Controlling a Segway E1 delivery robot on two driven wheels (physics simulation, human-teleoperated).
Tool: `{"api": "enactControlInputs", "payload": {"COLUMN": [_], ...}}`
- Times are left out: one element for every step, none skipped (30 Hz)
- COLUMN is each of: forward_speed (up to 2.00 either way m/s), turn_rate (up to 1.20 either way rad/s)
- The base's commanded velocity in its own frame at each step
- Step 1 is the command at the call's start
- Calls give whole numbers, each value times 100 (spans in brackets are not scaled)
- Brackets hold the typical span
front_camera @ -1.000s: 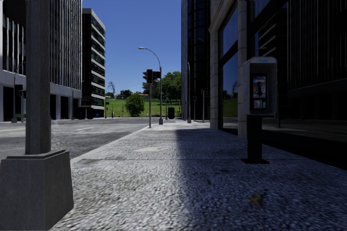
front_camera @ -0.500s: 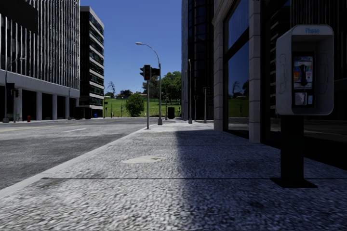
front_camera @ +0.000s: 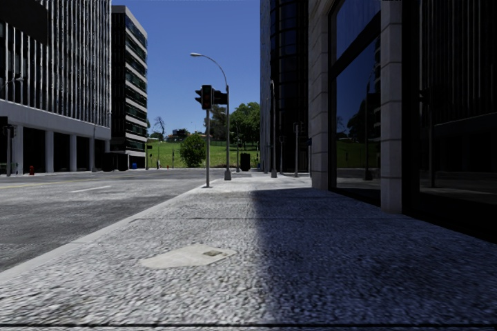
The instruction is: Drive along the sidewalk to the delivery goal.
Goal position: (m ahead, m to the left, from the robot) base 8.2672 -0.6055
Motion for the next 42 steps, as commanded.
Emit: {"api": "enactControlInputs", "payload": {"forward_speed": [200,200,200,200,200,200,200,200,200,200,200,200,200,200,200,200,200,200,200,200,200,200,200,200,200,200,200,200,200,200,200,200,200,200,200,200,200,200,200,200,200,200], "turn_rate": [0,0,0,0,0,0,0,0,0,0,0,0,0,0,0,0,0,0,0,0,0,0,-6,-19,-19,-38,-45,-48,-48,-48,-1,-1,0,0,0,0,0,0,0,0,0,0]}}
